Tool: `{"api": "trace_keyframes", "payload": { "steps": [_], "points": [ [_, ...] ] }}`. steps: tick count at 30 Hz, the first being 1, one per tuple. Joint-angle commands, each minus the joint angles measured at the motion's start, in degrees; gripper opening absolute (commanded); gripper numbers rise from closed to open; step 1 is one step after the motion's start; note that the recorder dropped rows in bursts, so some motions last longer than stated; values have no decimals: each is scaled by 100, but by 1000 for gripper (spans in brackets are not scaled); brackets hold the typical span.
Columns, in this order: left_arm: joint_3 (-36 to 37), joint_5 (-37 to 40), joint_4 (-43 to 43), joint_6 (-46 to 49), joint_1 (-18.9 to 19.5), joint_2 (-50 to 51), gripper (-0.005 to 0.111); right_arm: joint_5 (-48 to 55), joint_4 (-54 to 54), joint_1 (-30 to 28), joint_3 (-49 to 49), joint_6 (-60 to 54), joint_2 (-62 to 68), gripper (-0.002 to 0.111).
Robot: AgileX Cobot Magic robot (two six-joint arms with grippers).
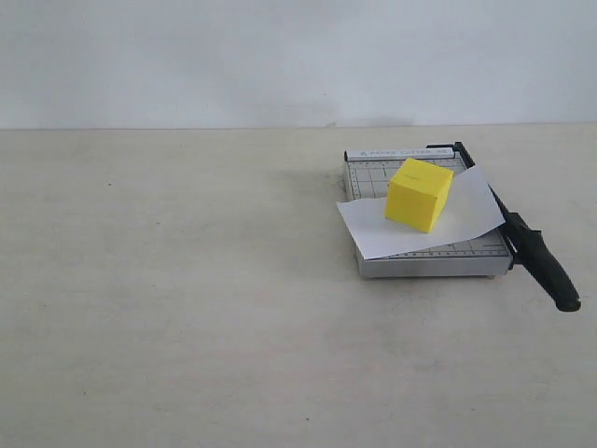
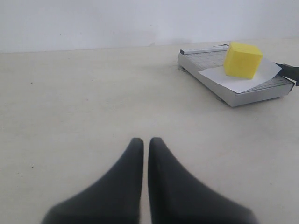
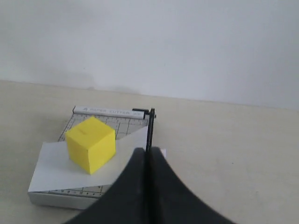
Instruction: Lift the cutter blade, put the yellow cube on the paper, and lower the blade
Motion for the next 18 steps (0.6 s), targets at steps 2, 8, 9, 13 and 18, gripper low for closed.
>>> {"api": "trace_keyframes", "payload": {
  "steps": [2,8,9,13,18],
  "points": [
    [-5,-88,0,-2,8,-9,5,-252,97,4,578,55,-1366,0],
    [-5,-88,0,-2,8,-9,5,-195,97,4,637,492,-2066,0],
    [-5,-88,0,-2,8,-9,5,-225,97,4,637,522,-2114,0],
    [-5,-88,0,-2,8,-9,5,-238,97,4,637,532,-2126,0],
    [-5,-88,0,-2,8,-9,5,-238,97,4,637,548,-2126,0]
  ]
}}
